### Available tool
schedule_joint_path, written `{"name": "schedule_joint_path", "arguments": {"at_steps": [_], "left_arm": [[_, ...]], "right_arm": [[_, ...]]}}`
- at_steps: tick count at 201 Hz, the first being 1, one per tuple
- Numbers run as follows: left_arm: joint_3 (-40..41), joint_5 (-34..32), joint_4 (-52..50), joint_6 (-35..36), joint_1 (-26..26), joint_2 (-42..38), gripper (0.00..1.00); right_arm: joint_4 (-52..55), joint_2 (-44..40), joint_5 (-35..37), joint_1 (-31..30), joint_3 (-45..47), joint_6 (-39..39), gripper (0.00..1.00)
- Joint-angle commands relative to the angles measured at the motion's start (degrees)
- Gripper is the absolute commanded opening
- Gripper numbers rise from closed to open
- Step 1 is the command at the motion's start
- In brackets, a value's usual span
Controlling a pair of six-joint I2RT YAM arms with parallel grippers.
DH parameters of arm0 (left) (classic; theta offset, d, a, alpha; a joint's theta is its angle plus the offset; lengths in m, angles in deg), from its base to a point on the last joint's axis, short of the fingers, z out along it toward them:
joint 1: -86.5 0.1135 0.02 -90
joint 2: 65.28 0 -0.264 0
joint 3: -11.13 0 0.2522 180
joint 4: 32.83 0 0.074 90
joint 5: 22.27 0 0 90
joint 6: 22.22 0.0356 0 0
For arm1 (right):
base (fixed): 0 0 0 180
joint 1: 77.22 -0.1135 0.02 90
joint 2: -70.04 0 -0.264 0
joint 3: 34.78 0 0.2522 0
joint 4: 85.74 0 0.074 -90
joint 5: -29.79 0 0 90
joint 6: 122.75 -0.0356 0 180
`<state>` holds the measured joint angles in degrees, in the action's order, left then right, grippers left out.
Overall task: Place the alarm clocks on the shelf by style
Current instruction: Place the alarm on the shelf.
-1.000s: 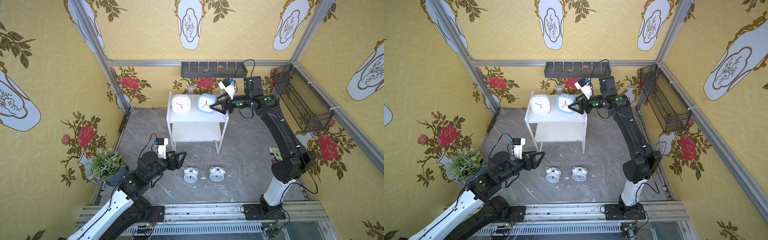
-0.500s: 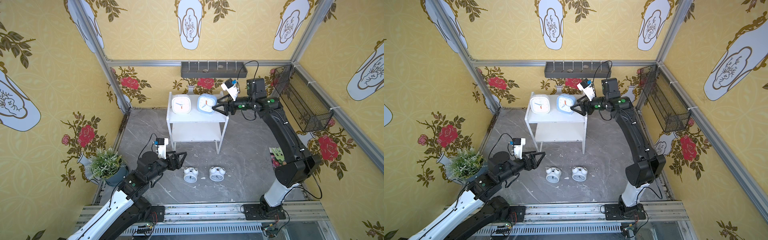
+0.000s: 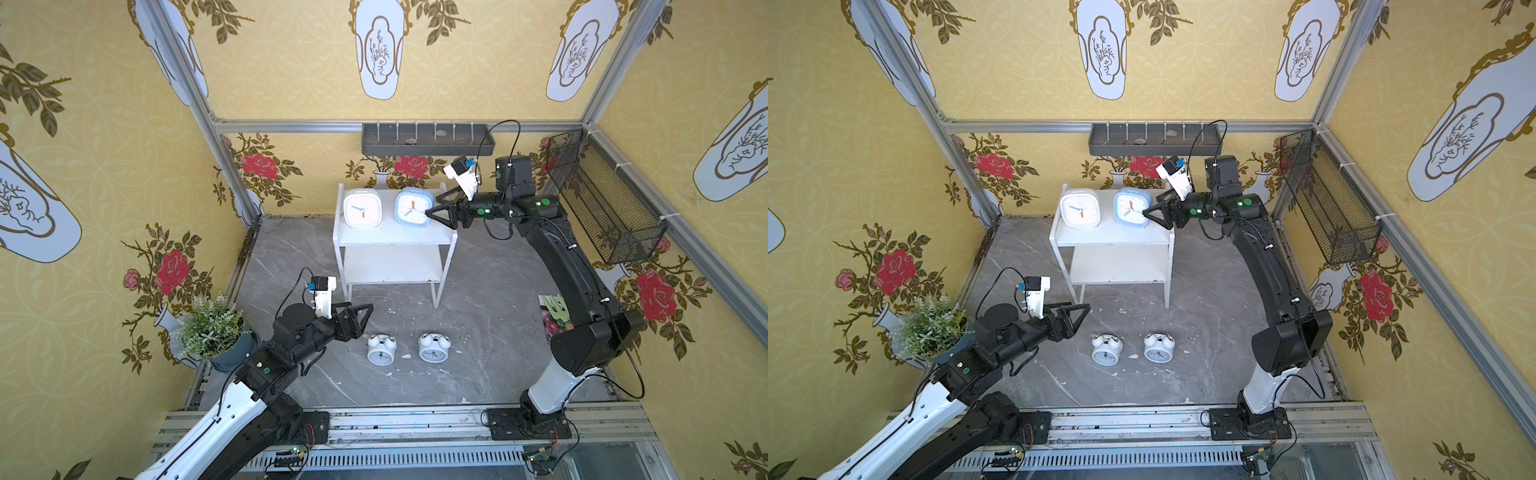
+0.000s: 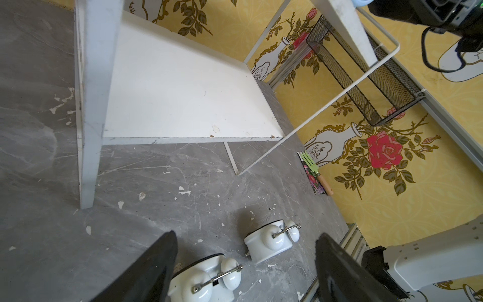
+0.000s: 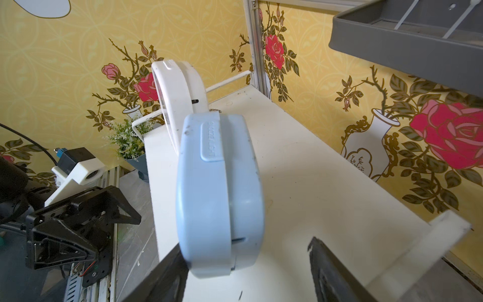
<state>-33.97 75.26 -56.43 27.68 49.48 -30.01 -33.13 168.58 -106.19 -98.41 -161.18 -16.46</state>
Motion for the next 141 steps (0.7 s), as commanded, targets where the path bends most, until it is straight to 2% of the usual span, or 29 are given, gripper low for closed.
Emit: {"name": "schedule_joint_path", "arguments": {"at_steps": [1, 141], "left_arm": [[0.39, 0.15, 1.58, 0.55, 0.10, -0.11, 0.86], [0.57, -0.41, 1.10, 0.33, 0.16, -0.72, 0.86]], "right_arm": [[-3.14, -0.60, 0.37, 0.18, 0.33, -0.81, 0.74], [-4.79, -1.78, 1.47, 1.06, 1.87, -1.59, 0.74]]}}
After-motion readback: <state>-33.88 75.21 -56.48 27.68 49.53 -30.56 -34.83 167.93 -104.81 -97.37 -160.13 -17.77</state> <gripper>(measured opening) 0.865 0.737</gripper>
